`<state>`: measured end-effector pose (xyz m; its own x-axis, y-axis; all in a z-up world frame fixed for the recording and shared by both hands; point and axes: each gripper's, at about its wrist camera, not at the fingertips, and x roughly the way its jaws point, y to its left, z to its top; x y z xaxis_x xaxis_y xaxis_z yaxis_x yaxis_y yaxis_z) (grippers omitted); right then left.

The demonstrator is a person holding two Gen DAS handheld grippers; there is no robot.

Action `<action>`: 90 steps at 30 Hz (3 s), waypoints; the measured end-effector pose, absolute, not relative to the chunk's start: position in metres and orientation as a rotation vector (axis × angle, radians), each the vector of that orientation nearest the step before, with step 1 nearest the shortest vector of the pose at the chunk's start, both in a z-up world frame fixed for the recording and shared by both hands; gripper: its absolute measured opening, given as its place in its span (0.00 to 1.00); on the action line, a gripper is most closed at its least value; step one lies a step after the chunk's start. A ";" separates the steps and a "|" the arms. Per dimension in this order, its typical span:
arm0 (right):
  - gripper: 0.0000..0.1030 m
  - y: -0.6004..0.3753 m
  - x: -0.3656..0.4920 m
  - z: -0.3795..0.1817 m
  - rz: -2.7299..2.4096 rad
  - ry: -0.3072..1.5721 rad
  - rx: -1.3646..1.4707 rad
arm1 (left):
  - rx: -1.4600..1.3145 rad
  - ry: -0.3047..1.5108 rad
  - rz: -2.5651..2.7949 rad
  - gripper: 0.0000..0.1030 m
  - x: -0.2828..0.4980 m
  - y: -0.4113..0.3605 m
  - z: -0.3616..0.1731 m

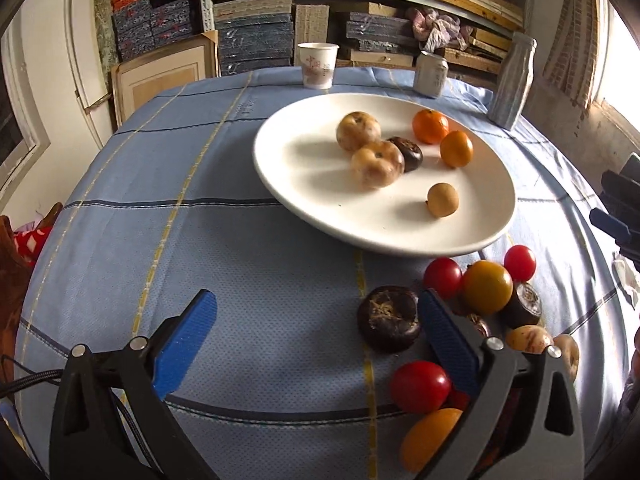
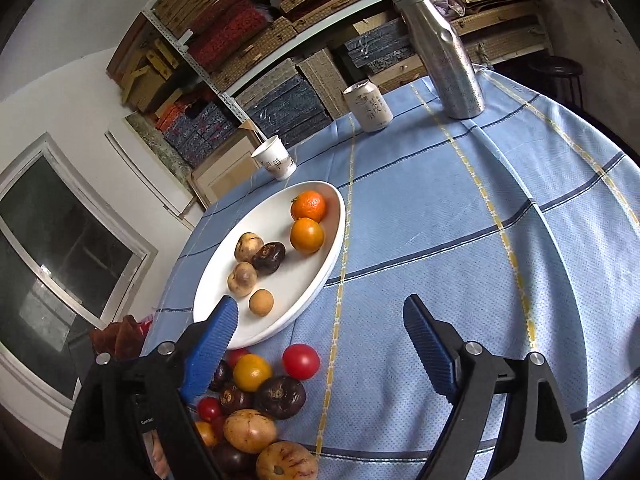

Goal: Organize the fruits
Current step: 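Move the left tool to the dark brown plum and close on it, then lift the plum with the left tool while the right tool grasps a red tomato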

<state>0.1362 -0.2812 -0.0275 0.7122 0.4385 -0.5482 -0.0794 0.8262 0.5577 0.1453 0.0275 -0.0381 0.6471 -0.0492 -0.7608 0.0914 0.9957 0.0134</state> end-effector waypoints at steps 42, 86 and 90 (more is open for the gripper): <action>0.83 -0.271 0.135 -0.030 0.333 0.761 0.519 | 0.103 0.882 -0.014 0.96 0.143 0.042 -0.047; 0.30 -0.212 0.162 -0.078 0.418 0.977 0.358 | 0.055 0.919 -0.009 0.40 0.153 0.051 -0.059; 0.29 -0.214 0.161 -0.077 0.417 0.969 0.367 | 0.040 0.915 -0.014 0.39 0.152 0.052 -0.059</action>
